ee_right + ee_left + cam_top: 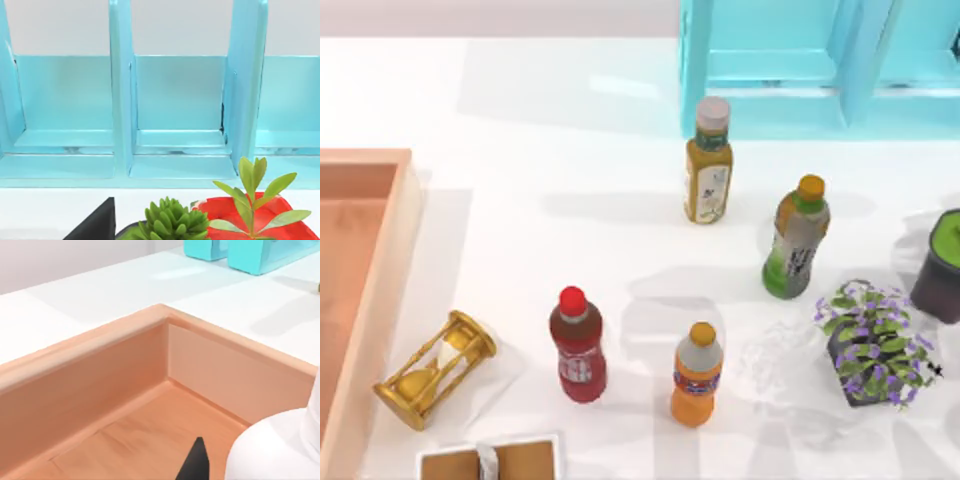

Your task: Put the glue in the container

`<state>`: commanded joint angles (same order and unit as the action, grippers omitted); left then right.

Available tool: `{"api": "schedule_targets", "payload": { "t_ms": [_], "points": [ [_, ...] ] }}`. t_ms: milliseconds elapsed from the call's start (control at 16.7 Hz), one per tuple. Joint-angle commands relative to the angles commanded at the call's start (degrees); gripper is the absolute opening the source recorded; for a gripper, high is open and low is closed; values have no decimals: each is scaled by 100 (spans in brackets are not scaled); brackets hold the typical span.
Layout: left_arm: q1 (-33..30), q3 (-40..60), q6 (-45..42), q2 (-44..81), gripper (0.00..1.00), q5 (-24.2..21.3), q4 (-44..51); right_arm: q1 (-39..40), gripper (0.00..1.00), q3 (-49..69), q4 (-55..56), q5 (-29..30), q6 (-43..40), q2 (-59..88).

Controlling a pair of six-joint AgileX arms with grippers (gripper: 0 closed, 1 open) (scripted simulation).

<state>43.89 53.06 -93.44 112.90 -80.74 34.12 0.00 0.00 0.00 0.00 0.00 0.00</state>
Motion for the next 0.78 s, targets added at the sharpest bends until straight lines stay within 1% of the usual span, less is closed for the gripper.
{"api": "schedule_targets", "payload": {
  "t_ms": [120, 780],
  "points": [
    [0, 0, 0, 0, 0, 0, 0, 0, 100, 0, 0, 0, 0, 0],
    [0, 0, 0, 0, 83, 0, 0, 0, 100, 0, 0, 0, 0, 0]
  ]
}}
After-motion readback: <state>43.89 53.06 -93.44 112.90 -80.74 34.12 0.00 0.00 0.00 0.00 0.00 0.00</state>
